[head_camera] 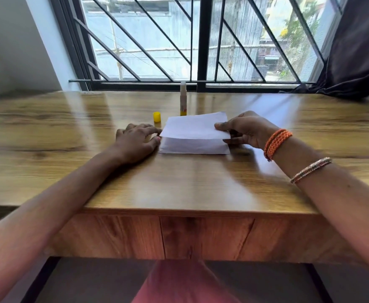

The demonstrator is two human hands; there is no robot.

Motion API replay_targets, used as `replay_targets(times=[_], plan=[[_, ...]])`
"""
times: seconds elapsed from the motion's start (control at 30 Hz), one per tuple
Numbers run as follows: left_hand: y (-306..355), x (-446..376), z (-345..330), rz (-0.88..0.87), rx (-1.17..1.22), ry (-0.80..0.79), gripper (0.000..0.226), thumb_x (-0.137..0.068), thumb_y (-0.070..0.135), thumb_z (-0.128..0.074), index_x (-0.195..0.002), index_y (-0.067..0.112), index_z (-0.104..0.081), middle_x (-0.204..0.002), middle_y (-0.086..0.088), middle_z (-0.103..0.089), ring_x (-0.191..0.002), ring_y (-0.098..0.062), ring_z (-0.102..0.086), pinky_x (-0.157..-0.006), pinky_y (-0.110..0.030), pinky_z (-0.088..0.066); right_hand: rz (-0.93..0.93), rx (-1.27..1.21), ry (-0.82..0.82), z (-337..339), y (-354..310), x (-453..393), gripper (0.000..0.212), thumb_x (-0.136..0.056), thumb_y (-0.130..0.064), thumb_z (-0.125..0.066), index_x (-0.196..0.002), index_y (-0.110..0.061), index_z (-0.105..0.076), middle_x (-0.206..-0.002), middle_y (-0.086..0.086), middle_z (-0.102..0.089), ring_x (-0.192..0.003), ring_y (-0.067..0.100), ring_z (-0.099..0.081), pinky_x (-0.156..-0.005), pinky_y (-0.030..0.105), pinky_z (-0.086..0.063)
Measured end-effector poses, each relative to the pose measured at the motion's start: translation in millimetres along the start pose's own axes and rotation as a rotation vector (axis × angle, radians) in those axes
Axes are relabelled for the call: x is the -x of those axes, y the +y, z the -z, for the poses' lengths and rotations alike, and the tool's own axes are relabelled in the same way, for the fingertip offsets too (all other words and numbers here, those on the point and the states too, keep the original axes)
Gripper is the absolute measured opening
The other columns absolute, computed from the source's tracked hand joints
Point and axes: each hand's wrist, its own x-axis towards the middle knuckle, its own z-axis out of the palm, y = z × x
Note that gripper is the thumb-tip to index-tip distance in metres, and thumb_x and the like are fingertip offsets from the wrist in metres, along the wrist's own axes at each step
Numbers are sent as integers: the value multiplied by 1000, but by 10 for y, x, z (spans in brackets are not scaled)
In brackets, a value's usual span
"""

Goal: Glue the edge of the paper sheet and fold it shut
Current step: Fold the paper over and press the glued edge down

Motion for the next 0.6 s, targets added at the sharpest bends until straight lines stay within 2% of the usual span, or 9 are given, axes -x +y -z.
replay_targets(times=[0.13, 0.3, 0.5, 0.6], plan=[[0, 8, 5, -1, 0, -5, 40, -94, 39, -41, -133, 35, -46, -149, 5, -37, -137, -26, -27, -106, -42, -19, 15, 22, -8, 10, -10, 32, 17, -76, -5, -76, -77, -2, -59, -74, 8, -56, -67, 16, -59, -49, 23, -57], [-7, 11, 9, -9, 3, -14, 37, -94, 38, -39, -130, 39, -48, -148, 6, -38, -135, -27, -29, -104, -43, -20, 12, 68, -3, -15, -1, 79, 17, -77, -6, -75, -78, -2, -59, -72, 7, -57, -63, 15, -58, -42, 19, -52], [15, 23, 33, -5, 12, -25, 39, -95, 37, -39, -133, 36, -46, -150, 5, -36, -136, -27, -27, -105, -42, -18, 45, 149, 43, -31, 14, 82, 30, -74, -11, -78, -98, -1, -64, -75, 7, -59, -62, 14, -57, -41, 15, -49], [18, 21, 34, -7, 6, -30, 39, -95, 36, -38, -133, 36, -45, -150, 4, -36, -136, -27, -27, -105, -43, -18, 43, 142, 32, -46, 16, 92, 25, -75, -10, -77, -94, -1, -64, -71, 6, -59, -58, 13, -57, -40, 15, -48]])
